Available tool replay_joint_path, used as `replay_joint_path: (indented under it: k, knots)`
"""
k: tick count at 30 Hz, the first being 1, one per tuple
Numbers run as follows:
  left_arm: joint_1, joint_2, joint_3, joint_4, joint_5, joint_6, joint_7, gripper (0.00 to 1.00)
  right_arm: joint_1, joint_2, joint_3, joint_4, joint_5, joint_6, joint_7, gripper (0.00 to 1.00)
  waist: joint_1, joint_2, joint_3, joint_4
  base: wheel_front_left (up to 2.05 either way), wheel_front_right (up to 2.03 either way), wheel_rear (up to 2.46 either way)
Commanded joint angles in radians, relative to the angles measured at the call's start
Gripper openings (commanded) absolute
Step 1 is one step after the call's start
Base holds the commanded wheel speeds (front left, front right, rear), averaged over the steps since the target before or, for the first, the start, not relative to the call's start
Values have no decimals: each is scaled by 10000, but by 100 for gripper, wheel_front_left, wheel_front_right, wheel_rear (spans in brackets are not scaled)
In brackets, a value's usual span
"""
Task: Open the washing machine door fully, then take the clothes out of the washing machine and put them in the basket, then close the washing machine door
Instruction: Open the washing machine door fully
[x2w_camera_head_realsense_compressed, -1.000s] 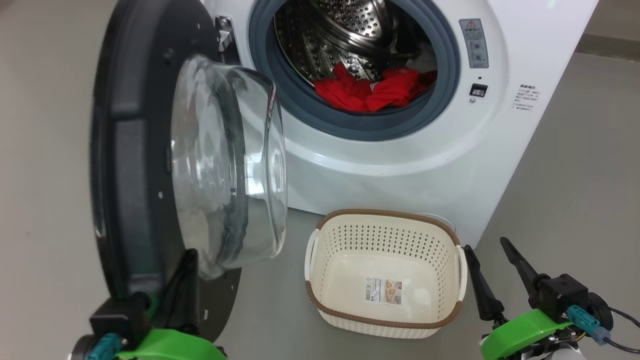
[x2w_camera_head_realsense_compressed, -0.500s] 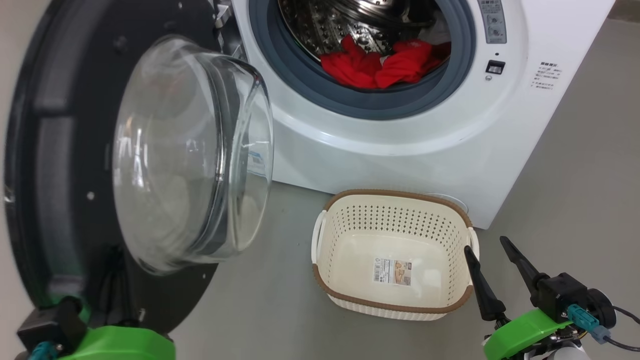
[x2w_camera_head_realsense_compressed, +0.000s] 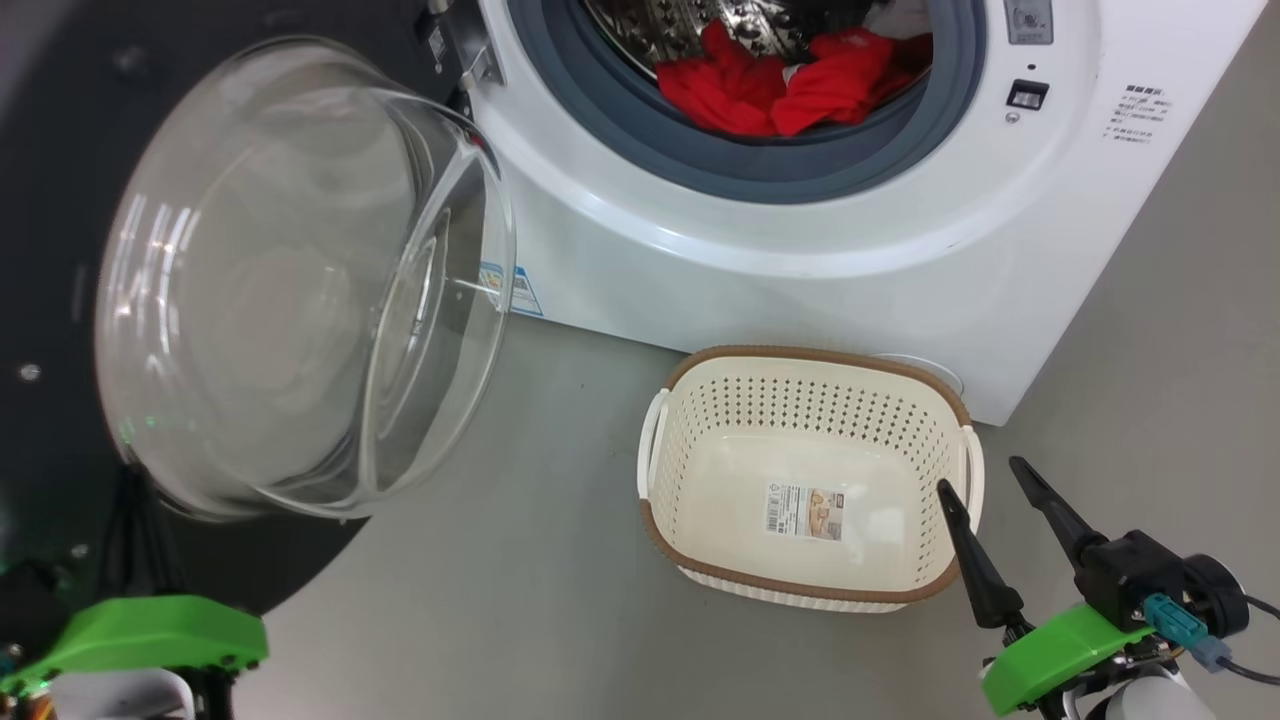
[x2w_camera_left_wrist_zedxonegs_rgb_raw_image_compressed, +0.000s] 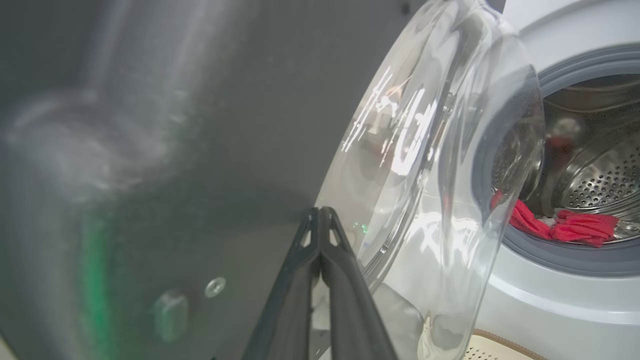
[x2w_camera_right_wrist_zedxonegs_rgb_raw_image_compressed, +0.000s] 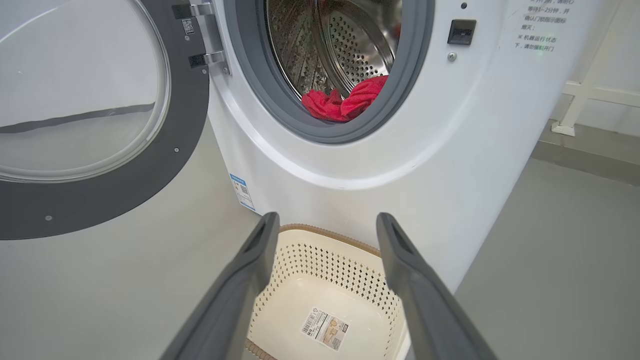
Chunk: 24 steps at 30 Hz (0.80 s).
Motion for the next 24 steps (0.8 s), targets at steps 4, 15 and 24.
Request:
replay_joint_path:
  k: [4,15,24]
  knots:
    - [-959,600,808,667,-204,-178,-374,0,-478,-277,500,-196,-50,33,-65,100,0,-1,265,59,0,0,0]
    - [-2440,1101,1548,2771,-460,-606,-759,0,-644,-731,861,-150,19,33,-65,100,0,-1,702,26,0,0,0]
    - [-3005,1330,2229,3801,-486,-722,-817,0,-763,-836,1010,-109,78,33,-65,100,0,-1,886,-143,0,0,0]
